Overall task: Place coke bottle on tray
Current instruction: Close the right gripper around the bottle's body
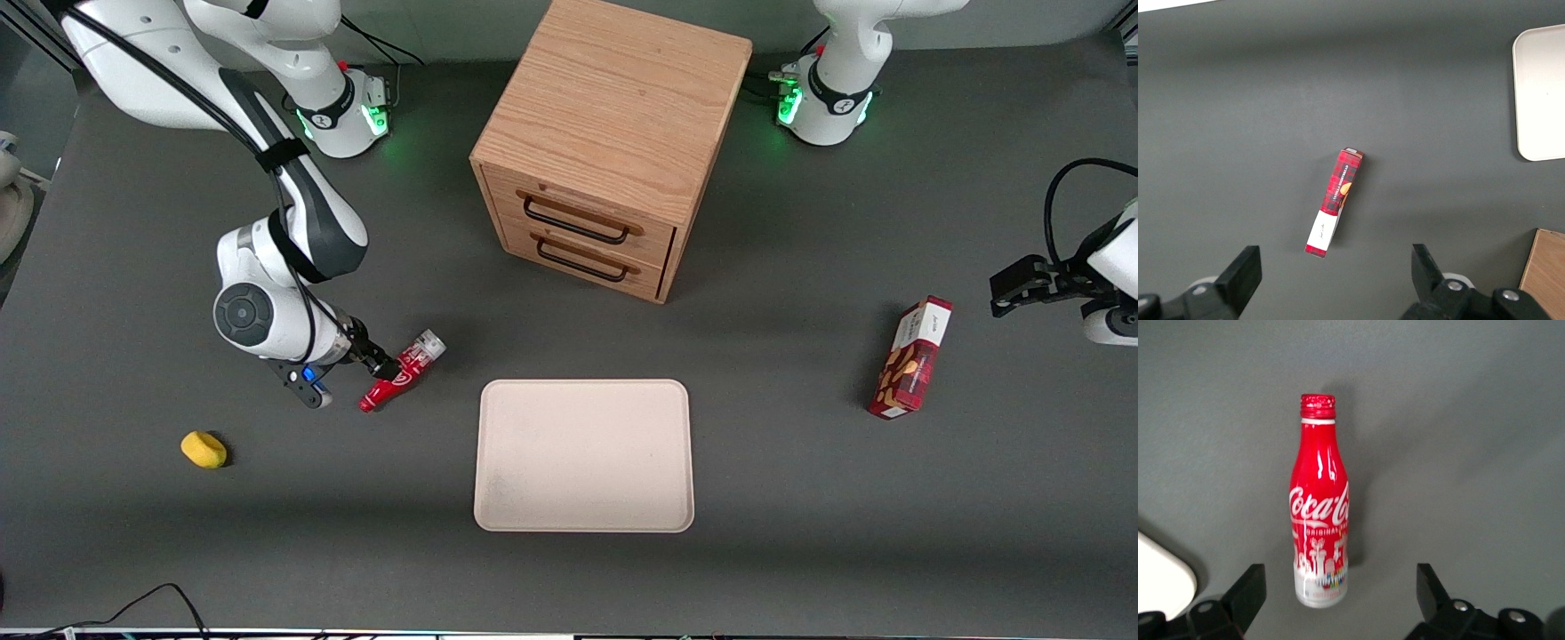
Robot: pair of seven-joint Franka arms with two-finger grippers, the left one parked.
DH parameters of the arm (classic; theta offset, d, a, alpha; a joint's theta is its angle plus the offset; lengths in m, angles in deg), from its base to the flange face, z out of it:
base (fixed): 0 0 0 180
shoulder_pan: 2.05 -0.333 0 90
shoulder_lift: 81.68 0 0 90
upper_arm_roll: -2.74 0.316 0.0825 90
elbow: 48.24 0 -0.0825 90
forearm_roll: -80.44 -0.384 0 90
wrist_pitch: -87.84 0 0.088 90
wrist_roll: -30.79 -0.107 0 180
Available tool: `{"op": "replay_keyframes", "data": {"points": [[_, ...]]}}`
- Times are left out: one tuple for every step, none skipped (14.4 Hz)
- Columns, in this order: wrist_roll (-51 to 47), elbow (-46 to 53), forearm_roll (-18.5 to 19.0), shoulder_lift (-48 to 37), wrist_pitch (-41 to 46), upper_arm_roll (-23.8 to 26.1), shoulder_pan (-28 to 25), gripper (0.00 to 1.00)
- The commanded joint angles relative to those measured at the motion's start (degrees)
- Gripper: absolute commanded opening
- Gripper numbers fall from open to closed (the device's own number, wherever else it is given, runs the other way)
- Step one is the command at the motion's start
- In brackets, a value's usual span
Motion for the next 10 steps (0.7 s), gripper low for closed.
{"op": "replay_keyframes", "data": {"points": [[-3.47, -2.83, 1.12, 1.96, -6.39, 0.08, 0.55, 1.00], [-4.79, -2.92, 1.12, 3.10, -7.55, 0.08, 0.46, 1.00], [-5.76, -2.93, 1.12, 3.90, -8.69, 0.17, 0.46, 1.00], [-6.38, -2.93, 1.12, 4.60, -9.83, 0.08, 0.29, 1.00], [-7.08, -3.01, 1.12, 5.56, -11.58, 0.08, 0.20, 1.00], [-7.52, -3.10, 1.12, 6.53, -13.43, 0.08, 0.03, 1.00], [-7.79, -3.10, 1.12, 7.41, -15.01, 0.00, -0.15, 1.00], [-7.79, -3.10, 1.12, 7.86, -15.81, -0.09, -0.24, 1.00], [-7.79, -3.10, 1.12, 7.95, -15.99, -0.09, -0.24, 1.00], [-7.79, -3.10, 1.12, 8.03, -16.08, -0.09, -0.33, 0.94]]}}
